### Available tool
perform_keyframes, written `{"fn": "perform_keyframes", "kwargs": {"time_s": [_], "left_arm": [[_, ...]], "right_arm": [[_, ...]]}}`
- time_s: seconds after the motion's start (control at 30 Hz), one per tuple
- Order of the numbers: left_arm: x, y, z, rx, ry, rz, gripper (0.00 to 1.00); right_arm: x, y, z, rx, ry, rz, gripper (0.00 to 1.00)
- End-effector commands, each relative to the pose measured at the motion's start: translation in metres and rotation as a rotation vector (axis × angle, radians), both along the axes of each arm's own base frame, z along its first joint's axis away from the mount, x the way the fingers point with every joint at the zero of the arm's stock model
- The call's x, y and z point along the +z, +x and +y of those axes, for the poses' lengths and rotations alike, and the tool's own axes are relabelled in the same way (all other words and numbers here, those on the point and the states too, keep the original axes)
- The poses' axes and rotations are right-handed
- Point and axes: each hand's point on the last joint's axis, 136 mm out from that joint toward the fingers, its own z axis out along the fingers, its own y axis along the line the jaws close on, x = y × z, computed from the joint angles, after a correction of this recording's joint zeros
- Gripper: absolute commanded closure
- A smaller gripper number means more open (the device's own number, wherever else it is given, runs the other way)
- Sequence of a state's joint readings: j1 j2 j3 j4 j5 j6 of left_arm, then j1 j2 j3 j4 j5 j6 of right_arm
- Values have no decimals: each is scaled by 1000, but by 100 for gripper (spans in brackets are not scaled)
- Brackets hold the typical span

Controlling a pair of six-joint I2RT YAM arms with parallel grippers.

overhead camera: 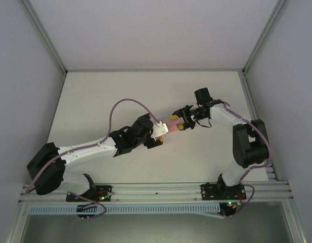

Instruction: Assemble paper box

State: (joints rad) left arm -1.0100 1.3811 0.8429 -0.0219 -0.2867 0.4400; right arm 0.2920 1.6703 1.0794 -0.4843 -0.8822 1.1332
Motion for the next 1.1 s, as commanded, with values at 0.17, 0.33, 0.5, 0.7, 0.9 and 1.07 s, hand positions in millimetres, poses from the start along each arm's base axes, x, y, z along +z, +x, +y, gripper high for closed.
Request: {"fn": "perform_keyframes", "kwargs": {"time_s": [0.17,0.33,0.5,0.7,0.9,1.07], "left_arm": [[-15,3,-3,-5,60,16,0],[-18,3,-6,-9,57,29,16],[-2,-3,-6,-38,2,11,38],[1,-3,0,-52,7,22,52],[-6,-12,3,-139,12,158,55],[-21,-24,18,-236,87,340,54]], "right_arm": [[19,-7,6,4,95,36,69],[27,-12,5,34,92,23,67],[24,-18,3,39,87,19,58],[37,-17,1,44,92,-67,33],[65,26,-62,-73,-238,-454,9],[125,55,-104,-199,-407,-993,0]]}}
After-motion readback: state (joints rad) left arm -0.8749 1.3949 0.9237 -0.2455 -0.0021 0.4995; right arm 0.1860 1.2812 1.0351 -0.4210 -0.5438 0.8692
